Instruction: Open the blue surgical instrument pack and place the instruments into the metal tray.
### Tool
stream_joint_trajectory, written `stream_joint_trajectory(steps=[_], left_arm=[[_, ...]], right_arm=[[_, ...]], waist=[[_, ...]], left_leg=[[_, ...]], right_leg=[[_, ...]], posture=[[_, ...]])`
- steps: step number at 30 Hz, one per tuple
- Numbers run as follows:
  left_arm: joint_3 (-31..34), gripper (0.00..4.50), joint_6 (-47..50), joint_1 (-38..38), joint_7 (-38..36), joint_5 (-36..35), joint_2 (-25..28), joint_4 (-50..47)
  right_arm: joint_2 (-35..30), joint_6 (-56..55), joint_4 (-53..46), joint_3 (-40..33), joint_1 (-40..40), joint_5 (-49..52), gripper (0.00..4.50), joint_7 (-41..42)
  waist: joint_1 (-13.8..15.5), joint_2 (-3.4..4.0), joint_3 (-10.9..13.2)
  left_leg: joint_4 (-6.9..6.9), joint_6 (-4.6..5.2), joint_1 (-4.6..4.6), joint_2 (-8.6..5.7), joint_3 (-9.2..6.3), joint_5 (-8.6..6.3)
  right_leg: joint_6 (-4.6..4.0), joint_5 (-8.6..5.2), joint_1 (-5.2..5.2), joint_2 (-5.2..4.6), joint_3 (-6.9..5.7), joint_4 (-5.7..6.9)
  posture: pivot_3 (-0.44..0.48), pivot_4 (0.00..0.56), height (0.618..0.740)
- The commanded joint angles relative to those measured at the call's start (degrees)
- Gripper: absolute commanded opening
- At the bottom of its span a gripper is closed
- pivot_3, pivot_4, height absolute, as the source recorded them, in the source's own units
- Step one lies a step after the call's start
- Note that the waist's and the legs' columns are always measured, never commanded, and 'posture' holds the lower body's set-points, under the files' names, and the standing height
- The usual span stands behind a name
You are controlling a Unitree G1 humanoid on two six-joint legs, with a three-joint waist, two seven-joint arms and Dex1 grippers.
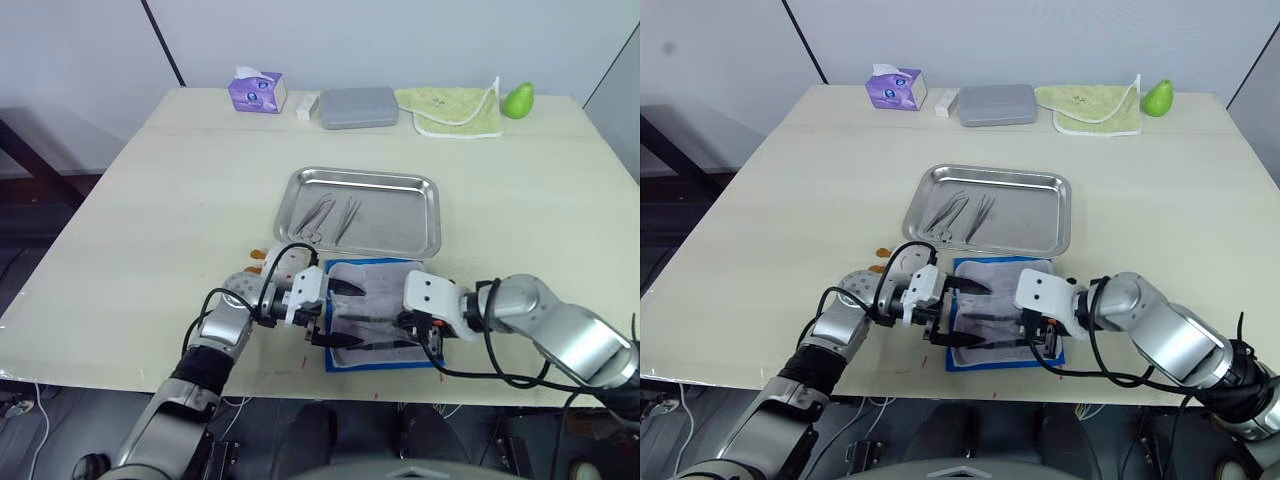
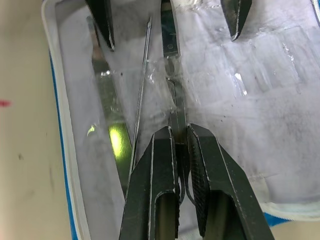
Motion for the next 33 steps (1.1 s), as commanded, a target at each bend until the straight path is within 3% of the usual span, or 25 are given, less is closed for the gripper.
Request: stream_joint_trajectory(steps=[1,20,33], left_arm=[[-2.3,4.5,1.9,1.5,0.5,2.4,0.5,0.9],[-3.1,4.5,2.8,1.6,2.0,3.2,0.7,0.4],[-3.2,4.5,2.5,1.7,2.3,3.3,0.6,0.7]], right_arm=[[-0.8,-1.0,-0.2,0.4,-2.6,-1.4,0.07,2.4],[-1.2,6.9,-3.3,3.9,-7.9,-3.5,0.07,4.7],[-6.3,7.1,-6.0,2.0,-7.8,-3.3,0.07,6.2]], waist=[[0.0,0.0,0.0],[0.0,0.0,0.0],[0.0,0.0,0.0]], left_leg=[[0.0,0.0,0.0,0.0,0.0,0.0],[0.0,0.0,-0.01,0.0,-0.03,0.0],[0.0,0.0,0.0,0.0,-0.03,0.0]], right_leg=[[0.0,0.0,0.0,0.0,0.0,0.0],[0.0,0.0,0.0,-0.01,-0.02,0.0],[0.0,0.0,0.0,-0.01,-0.02,0.0]], posture=[[0.0,0.15,0.74],[0.0,0.15,0.74],[0.0,0.15,0.74]])
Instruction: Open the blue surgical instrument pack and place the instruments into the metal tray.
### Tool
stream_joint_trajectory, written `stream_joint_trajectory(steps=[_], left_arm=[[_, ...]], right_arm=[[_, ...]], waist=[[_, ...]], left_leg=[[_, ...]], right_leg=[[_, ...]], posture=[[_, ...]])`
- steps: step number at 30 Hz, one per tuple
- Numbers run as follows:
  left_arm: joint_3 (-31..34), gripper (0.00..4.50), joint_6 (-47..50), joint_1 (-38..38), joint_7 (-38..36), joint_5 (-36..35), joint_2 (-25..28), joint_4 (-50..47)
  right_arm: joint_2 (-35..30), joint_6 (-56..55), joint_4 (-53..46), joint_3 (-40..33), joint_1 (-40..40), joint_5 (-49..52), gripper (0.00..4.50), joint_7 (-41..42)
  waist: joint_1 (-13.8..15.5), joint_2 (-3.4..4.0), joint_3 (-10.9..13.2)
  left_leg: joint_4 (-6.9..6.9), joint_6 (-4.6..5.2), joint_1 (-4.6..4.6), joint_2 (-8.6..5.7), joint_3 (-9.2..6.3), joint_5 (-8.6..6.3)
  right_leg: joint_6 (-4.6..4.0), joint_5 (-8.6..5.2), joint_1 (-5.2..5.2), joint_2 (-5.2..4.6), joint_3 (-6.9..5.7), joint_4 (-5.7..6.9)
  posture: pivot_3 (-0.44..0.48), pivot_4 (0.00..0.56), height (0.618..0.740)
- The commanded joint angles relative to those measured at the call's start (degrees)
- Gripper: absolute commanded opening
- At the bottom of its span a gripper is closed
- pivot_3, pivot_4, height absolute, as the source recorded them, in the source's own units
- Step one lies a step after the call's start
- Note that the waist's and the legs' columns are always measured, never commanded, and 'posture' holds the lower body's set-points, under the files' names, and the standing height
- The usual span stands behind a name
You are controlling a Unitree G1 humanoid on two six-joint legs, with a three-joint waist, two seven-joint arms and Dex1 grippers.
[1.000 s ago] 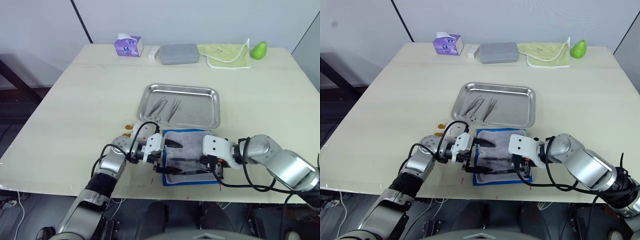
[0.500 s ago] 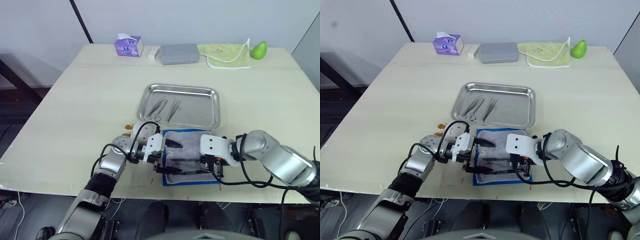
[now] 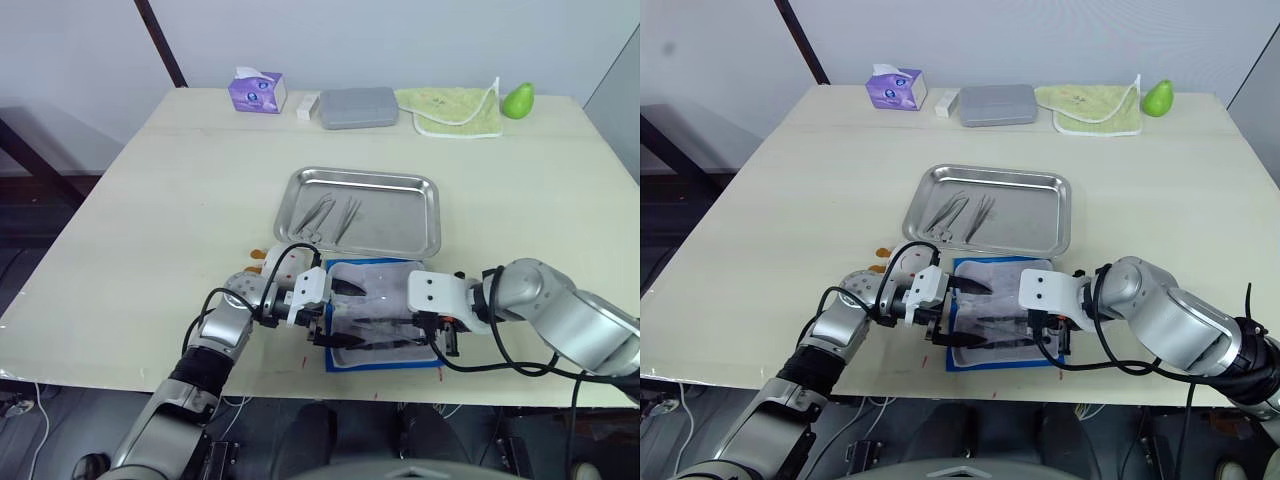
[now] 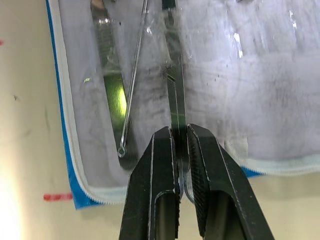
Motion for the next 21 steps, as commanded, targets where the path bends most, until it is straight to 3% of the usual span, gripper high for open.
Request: stream_joint_trajectory(steps=[1,8,13,18,21], left_arm=[[-2.4,4.5,1.6,1.6,0.4,2.6,0.2,2.3],[-2.3,4.5,1.4,1.6,0.5,2.5,0.2,2.3],[-2.0,4.5,1.2,1.4,0.6,2.3,0.2,2.6],[-1.8,4.5,0.9,1.4,0.7,2.2,0.2,2.9],[-1.7,4.5,0.8,1.4,0.8,2.1,0.1,2.9]], right_arm=[[-2.1,-1.4,-1.9,-2.6,-0.7,-0.1,0.07,1.1],[-9.1,-7.2,-0.9,-7.3,3.1,-0.2,0.07,4.0],[-17.2,-12.2,0.9,-21.9,9.2,5.6,0.07,9.5],[-14.5,-6.3,0.6,-34.5,10.4,15.5,0.07,9.9],[-7.7,-0.4,0.0,-37.5,6.7,20.1,0.07,4.4]], waist=[[0.0,0.0,0.0],[0.0,-0.01,0.0],[0.0,0.0,0.1],[0.0,-0.01,0.1],[0.0,-0.05,0.1]], left_leg=[[0.0,0.0,0.0,0.0,0.0,0.0],[0.0,0.0,-0.01,0.0,0.01,0.0],[-0.01,0.0,-0.01,0.0,0.07,0.0],[-0.05,0.0,0.05,0.09,0.13,0.0],[-0.05,0.0,0.06,0.09,0.16,0.0]], right_leg=[[0.0,0.0,0.0,0.0,0.0,0.0],[0.01,0.0,0.0,-0.01,0.0,-0.03],[0.02,0.0,0.0,-0.04,0.03,-0.04],[0.0,0.0,0.02,0.01,0.08,-0.03],[0.01,0.0,0.03,0.0,0.11,-0.03]], posture=[[0.0,0.15,0.74],[0.0,0.15,0.74],[0.0,0.15,0.74],[0.0,0.15,0.74],[0.0,0.15,0.74]])
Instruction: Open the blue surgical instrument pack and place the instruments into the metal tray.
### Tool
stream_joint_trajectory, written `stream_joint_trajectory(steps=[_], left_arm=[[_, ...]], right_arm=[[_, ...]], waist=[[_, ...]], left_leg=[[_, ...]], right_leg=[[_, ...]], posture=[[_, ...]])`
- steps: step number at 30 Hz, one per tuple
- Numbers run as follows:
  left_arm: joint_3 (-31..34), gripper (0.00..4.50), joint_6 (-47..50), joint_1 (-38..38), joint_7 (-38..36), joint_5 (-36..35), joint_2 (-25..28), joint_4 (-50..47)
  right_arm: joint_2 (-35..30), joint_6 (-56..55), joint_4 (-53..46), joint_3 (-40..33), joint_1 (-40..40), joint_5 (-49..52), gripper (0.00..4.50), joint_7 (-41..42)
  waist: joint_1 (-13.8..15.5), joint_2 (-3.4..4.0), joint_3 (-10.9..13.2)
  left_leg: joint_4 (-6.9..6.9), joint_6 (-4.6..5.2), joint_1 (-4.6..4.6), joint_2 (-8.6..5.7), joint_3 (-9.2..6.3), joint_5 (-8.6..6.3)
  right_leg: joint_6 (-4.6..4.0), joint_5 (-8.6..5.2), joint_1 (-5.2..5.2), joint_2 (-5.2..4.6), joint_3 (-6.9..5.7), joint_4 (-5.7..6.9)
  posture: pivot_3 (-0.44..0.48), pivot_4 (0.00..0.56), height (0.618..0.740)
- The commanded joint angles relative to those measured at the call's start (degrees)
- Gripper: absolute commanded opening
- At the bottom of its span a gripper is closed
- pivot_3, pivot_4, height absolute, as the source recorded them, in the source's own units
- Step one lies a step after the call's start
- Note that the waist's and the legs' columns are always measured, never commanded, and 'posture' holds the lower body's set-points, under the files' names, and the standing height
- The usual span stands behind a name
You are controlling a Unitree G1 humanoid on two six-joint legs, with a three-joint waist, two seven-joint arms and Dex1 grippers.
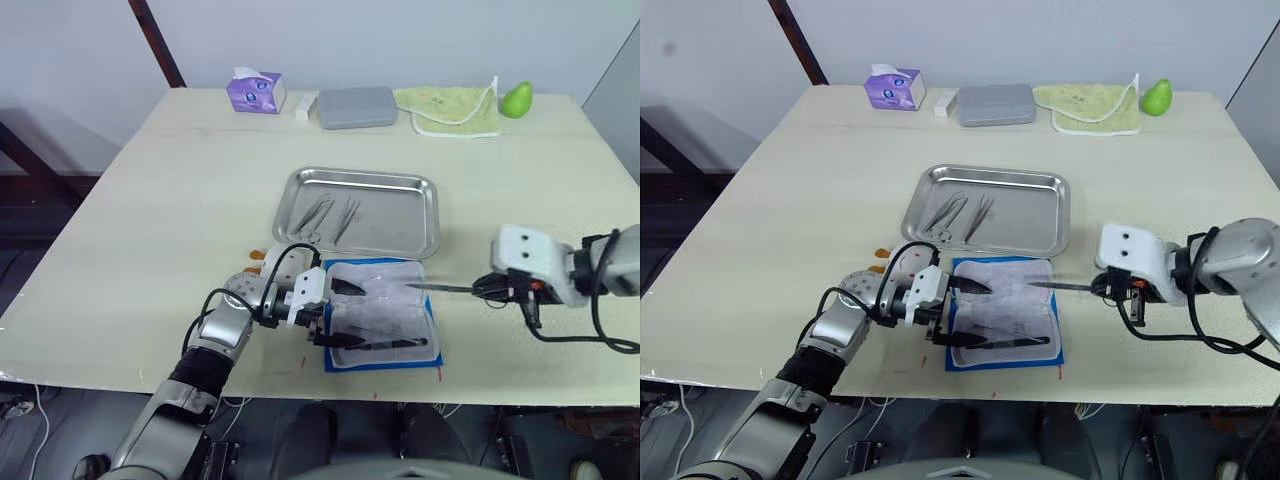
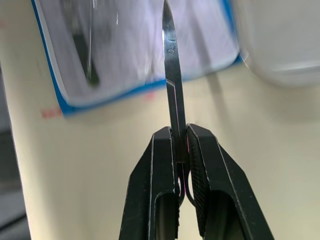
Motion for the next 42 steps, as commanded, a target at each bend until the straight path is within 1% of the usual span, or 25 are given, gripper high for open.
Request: stream_joint_trajectory(steps=[1,3,5,7,9,11,12,15,18,19,23,26,32,42], left_arm=[[-1.7,4.5,1.0,1.2,0.4,2.1,0.3,2.6],[-1.6,4.5,1.0,1.3,0.5,2.1,0.3,2.5],[-1.5,4.5,1.0,1.4,0.8,2.1,0.3,2.2],[-1.3,4.5,1.2,1.6,1.2,2.0,0.3,1.9],[-1.3,4.5,1.4,1.8,1.5,2.0,0.3,1.5],[-1.2,4.5,1.6,2.0,1.9,1.8,0.2,1.1],[-1.1,4.5,1.7,2.1,2.1,1.7,0.1,1.0],[-1.2,4.5,1.7,2.2,2.4,1.8,0.1,1.0],[-1.2,4.5,1.7,2.3,2.6,1.8,0.0,1.0],[-1.3,4.5,1.7,2.3,2.7,1.8,-0.1,1.0],[-1.2,4.5,1.6,2.5,3.1,1.8,-0.2,0.9],[-1.2,4.5,1.7,2.8,3.3,1.8,-0.2,0.7],[-1.1,4.5,1.8,3.0,3.4,1.8,-0.1,0.5],[-0.8,4.5,1.7,3.1,3.5,1.8,0.1,0.7]], right_arm=[[6.8,6.8,-2.0,-4.3,-4.8,5.4,0.07,-6.5],[11.0,9.6,-2.5,-3.3,-7.4,5.1,0.07,-11.3],[21.6,16.2,-2.1,-2.8,-11.0,4.5,0.07,-20.9],[33.1,21.7,0.4,-2.7,-14.6,2.6,0.07,-30.1],[40.8,26.0,3.0,-1.0,-18.2,-2.1,0.07,-38.6],[48.8,29.1,6.8,-1.3,-21.1,-5.6,0.07,-45.6],[52.1,29.7,8.7,-1.6,-22.1,-7.2,0.07,-48.5],[60.8,26.9,15.5,-3.3,-24.0,-11.3,0.07,-55.5],[67.7,23.4,21.4,-5.6,-24.4,-13.9,0.07,-61.0],[68.8,21.9,23.4,-4.6,-24.2,-15.0,0.07,-62.3],[74.5,17.0,29.3,-6.1,-23.9,-17.8,0.07,-67.8],[76.2,14.3,31.5,-5.3,-22.9,-19.1,0.07,-69.8],[78.0,10.3,34.7,-4.9,-21.8,-19.3,0.07,-72.2],[78.7,7.3,37.5,-2.3,-20.4,-16.4,0.07,-70.1]], waist=[[0.0,-0.01,0.0],[0.0,0.02,0.0],[0.0,-0.01,0.0],[-0.1,-0.03,0.0],[-0.1,0.08,0.0],[-0.1,0.08,0.0],[0.1,0.09,0.0],[0.1,0.09,0.0],[-0.1,0.09,0.0],[-0.2,0.1,0.0],[-0.2,0.13,0.0],[-0.2,0.13,0.0],[-0.3,0.15,0.0],[-0.4,0.16,0.1]], left_leg=[[0.01,0.0,0.0,0.01,0.01,0.0],[0.0,0.0,0.02,0.01,0.03,0.0],[-0.02,0.0,0.0,0.03,0.0,0.0],[-0.04,0.0,0.0,0.01,0.01,0.0],[-0.05,0.0,-0.01,-0.02,0.04,0.0],[-0.04,0.0,-0.07,-0.02,0.03,0.01],[-0.04,0.0,-0.14,-0.06,0.04,0.01],[-0.05,-0.01,-0.16,-0.09,0.05,0.01],[-0.06,0.0,-0.16,-0.12,0.07,0.01],[-0.06,0.0,-0.14,-0.12,0.1,0.01],[-0.06,0.0,-0.12,-0.12,0.12,0.01],[-0.06,0.0,-0.14,-0.12,0.12,0.01],[-0.1,0.0,-0.11,-0.11,0.16,0.01],[-0.1,0.0,-0.12,-0.1,0.18,0.01]], right_leg=[[0.0,0.0,0.0,0.01,0.01,0.0],[0.0,0.0,0.0,0.01,0.05,0.01],[-0.01,0.0,-0.03,0.04,0.02,0.01],[-0.02,0.01,-0.04,0.03,0.04,0.01],[-0.02,0.01,-0.11,0.03,0.1,0.13],[-0.03,0.02,-0.2,0.03,0.08,0.14],[-0.03,0.02,-0.28,0.01,0.1,0.16],[-0.02,0.02,-0.29,-0.01,0.1,0.14],[-0.01,0.03,-0.31,-0.02,0.11,0.14],[-0.01,0.03,-0.31,-0.02,0.15,0.18],[-0.01,0.03,-0.34,-0.01,0.16,0.21],[0.0,0.03,-0.34,-0.02,0.16,0.2],[-0.01,0.03,-0.36,0.0,0.2,0.22],[-0.01,0.03,-0.37,0.0,0.23,0.22]], posture=[[0.0,0.15,0.74],[0.0,0.15,0.74],[0.0,0.15,0.74],[0.0,0.15,0.74],[0.0,0.15,0.74],[0.0,0.15,0.74],[0.0,0.15,0.74],[0.0,0.15,0.74],[0.0,0.15,0.74],[0.0,0.15,0.74],[0.0,0.15,0.74],[0.0,0.15,0.74],[0.0,0.15,0.74],[0.0,0.15,0.74]])
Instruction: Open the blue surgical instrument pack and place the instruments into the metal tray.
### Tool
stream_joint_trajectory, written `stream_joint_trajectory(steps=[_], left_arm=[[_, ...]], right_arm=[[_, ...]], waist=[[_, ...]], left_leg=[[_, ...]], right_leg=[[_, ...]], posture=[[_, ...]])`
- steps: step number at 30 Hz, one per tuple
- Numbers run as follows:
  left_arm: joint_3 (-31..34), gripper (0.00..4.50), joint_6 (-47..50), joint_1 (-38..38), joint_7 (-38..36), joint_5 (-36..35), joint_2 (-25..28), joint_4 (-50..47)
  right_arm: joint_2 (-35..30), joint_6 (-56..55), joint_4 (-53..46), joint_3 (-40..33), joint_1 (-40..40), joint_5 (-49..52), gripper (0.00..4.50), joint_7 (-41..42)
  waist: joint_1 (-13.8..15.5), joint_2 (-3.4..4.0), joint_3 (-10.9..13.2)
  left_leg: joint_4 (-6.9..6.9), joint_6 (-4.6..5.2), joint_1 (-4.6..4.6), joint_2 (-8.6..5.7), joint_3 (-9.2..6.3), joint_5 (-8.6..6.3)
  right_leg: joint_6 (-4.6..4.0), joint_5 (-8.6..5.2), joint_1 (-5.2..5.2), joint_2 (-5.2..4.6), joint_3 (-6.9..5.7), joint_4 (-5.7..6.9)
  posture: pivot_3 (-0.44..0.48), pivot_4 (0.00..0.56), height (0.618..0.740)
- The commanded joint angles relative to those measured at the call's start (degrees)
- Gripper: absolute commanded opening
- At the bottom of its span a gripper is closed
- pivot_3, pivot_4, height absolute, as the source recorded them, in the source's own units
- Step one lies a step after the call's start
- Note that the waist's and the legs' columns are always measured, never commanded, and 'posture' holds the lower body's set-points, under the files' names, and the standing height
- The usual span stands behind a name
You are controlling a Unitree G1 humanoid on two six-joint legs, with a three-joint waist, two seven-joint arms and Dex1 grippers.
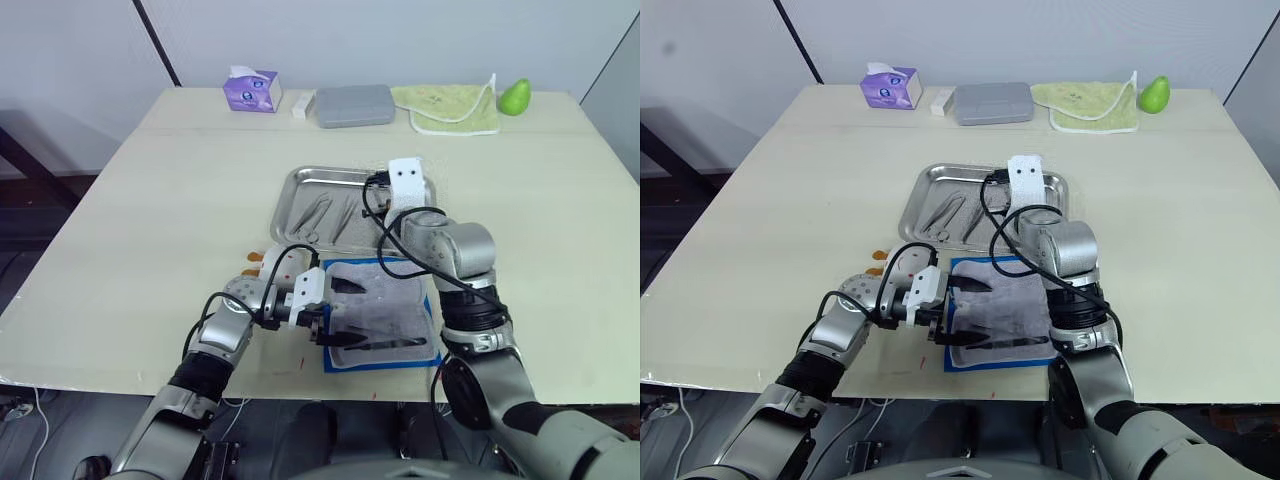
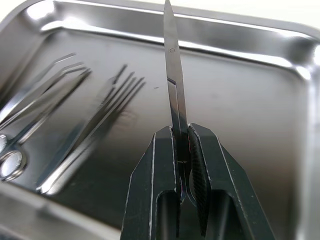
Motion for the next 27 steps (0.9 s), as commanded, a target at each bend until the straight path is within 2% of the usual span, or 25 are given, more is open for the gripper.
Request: stream_joint_trajectory(steps=[1,9,27], left_arm=[[-1.3,4.5,1.6,1.6,1.1,2.0,0.4,2.2],[-1.1,4.5,1.8,2.0,1.3,2.0,0.6,1.9],[-1.0,4.5,2.0,2.0,1.5,2.0,0.8,1.7]], right_arm=[[5.1,-2.7,-0.4,1.3,1.6,1.5,0.07,1.1],[3.9,-5.3,2.2,4.2,3.4,1.5,0.07,2.2],[3.3,-6.3,3.4,3.3,4.0,1.2,0.07,0.5]], waist=[[0.0,0.0,0.0],[-0.1,0.0,0.0],[-0.1,0.01,0.0]], left_leg=[[0.0,0.0,0.0,0.0,0.0,0.0],[-0.02,0.0,0.01,0.01,0.02,0.0],[-0.04,0.0,0.01,0.02,0.02,0.0]], right_leg=[[0.0,0.0,0.0,0.0,0.0,0.0],[0.0,0.0,0.0,0.0,0.02,-0.01],[0.0,0.0,-0.02,0.01,0.04,-0.01]], posture=[[0.0,0.15,0.74],[0.0,0.15,0.74],[0.0,0.15,0.74]])
